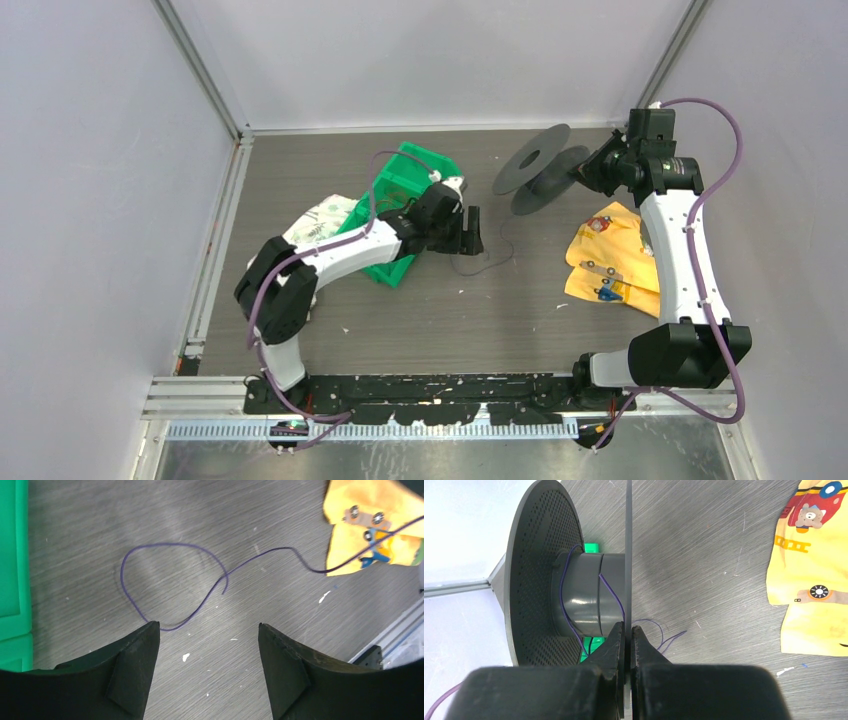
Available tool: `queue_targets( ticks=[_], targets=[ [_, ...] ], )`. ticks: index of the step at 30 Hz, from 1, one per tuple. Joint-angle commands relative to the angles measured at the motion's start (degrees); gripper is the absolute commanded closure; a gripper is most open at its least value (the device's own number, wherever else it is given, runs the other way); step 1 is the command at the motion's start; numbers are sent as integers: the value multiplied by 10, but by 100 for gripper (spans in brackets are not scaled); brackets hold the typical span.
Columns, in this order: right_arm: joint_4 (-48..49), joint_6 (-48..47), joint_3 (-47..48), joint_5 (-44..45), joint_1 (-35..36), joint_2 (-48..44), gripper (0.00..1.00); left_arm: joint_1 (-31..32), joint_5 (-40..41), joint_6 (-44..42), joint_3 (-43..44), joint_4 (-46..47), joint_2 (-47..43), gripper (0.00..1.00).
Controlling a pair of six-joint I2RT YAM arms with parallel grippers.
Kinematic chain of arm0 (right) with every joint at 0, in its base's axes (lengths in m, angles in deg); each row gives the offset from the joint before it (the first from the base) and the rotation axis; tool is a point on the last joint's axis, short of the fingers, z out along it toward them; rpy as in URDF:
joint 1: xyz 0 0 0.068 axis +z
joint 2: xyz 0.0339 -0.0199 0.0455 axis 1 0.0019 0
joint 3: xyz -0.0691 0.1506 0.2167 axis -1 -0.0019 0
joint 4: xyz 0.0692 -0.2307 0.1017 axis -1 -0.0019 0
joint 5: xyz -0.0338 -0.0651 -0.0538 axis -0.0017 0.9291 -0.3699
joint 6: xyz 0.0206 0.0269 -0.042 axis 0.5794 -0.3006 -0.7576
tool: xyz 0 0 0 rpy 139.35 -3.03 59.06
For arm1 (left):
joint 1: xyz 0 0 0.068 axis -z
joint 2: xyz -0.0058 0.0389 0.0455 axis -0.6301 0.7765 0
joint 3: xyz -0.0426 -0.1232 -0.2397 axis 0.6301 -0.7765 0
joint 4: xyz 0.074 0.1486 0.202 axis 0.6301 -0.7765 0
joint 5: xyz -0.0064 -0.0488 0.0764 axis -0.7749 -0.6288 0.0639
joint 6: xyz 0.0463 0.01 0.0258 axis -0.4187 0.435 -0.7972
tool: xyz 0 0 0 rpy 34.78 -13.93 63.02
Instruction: Wrap the cables
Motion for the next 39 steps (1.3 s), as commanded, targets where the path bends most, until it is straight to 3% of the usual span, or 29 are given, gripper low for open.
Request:
queue_targets(
  ticks=[1, 13, 23, 30, 31, 34, 35, 39],
  targets=[
    [51, 18, 11, -24, -2, -34, 99, 10, 19, 8, 28, -76, 22, 28],
    [54, 22, 8, -30, -2, -35, 99, 16, 83, 2, 61, -148, 84, 34],
    [55, 22, 12, -37, -2, -33, 100, 16, 79, 32, 51, -108, 129, 58],
    [56, 22, 6, -39, -2, -35, 99, 16, 80, 34, 81, -113, 154, 61],
    [56, 22, 5, -39, -2, -36, 99, 16, 80, 32, 83, -113, 156, 64],
    [56, 22, 3, -40, -2, -38, 99, 14, 84, 22, 94, -118, 158, 94],
    [56, 21, 2, -41, -2, -39, 99, 13, 91, 17, 97, -126, 155, 99],
    [52, 14, 0, -52, -2, -42, 100, -2, 99, -9, 116, -139, 127, 100]
  ],
)
